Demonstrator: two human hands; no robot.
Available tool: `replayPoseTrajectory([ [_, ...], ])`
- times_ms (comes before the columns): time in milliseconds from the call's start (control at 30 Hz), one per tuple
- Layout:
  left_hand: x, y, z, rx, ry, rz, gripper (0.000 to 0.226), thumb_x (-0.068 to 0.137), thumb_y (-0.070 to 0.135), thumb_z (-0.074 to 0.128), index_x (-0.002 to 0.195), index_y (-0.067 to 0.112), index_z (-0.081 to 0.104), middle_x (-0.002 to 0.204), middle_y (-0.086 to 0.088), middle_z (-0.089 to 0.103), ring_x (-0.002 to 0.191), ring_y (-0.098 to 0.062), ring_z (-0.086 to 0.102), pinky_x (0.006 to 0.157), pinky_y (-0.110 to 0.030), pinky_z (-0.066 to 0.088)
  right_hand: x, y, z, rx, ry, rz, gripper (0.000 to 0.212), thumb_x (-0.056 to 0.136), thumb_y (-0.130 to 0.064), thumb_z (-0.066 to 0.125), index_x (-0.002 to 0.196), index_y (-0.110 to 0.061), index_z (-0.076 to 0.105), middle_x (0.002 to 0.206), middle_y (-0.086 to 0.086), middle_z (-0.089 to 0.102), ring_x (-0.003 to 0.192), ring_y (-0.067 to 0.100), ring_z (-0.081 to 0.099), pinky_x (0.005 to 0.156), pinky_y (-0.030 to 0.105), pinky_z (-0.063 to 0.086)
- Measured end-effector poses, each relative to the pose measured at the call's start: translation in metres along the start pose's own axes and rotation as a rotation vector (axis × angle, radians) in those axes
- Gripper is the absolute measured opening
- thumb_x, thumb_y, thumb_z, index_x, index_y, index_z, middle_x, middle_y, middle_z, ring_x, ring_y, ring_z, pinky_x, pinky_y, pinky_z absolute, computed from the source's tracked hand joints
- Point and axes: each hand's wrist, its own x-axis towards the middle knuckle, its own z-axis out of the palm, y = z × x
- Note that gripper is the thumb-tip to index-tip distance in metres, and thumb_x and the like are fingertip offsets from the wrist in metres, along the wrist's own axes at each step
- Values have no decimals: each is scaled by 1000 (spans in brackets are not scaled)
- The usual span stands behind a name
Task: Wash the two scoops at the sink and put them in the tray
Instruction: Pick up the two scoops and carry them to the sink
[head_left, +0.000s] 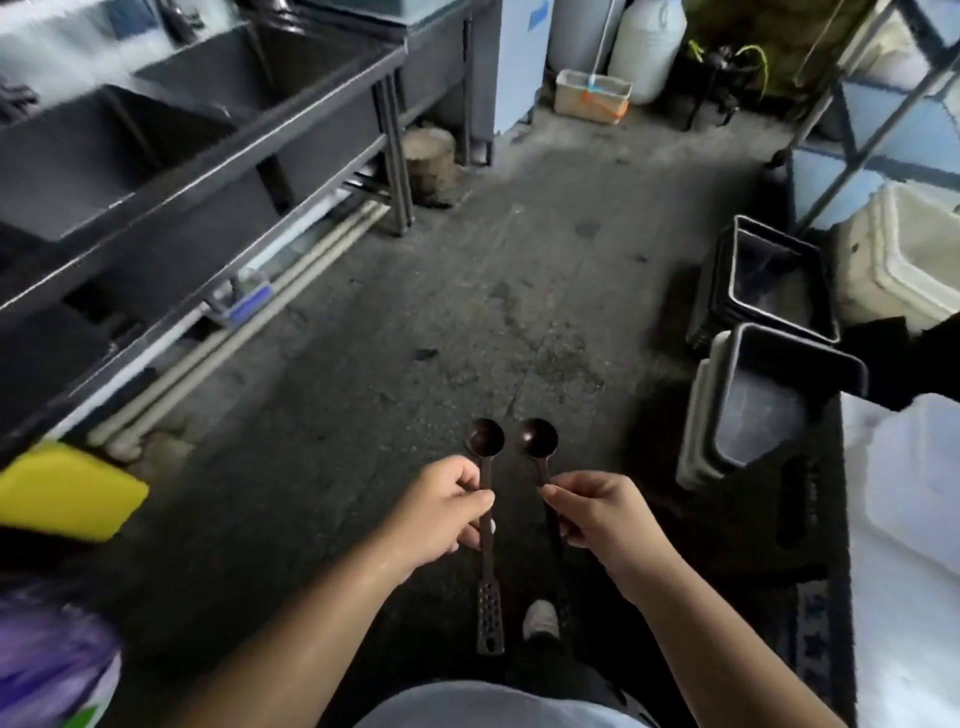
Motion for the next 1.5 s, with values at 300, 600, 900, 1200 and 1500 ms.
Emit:
replayPoseTrajectory([
  [300,40,38,-33,-180,257,-67,7,96,15,51,91,14,47,75,-12,71,45,-7,60,40,-17,38,119,-66,10,-94,-375,-22,26,92,-11,65,75,9,63,53,0,46,49,12,41,51,25,35],
  [600,65,8,-125,-339,535,-104,8,85,46,57,80,40,55,79,-3,77,60,-11,70,50,-23,45,206,-120,107,-176,-585,-32,17,89,-8,68,75,-7,78,48,-4,55,41,8,47,41,17,39],
  [900,110,-11,-272,-387,644,-55,12,91,38,59,80,34,55,81,-16,73,57,-16,68,47,-22,46,286,-192,251,-312,-693,-82,19,90,-12,65,76,-12,77,54,-2,57,50,11,48,48,21,39],
  [1200,152,-9,-405,-406,688,-29,16,93,37,55,79,44,54,76,0,77,54,-12,67,44,-20,45,357,-271,364,-276,-800,-119,22,91,-13,64,73,-10,76,51,-4,55,47,8,47,47,20,38],
  [1500,256,-7,-539,-519,810,-34,8,86,37,60,81,42,58,71,-7,76,54,-15,71,40,-17,44,501,-344,477,-323,-922,-182,20,89,-14,67,71,-6,73,53,0,51,50,12,44,49,25,35],
])
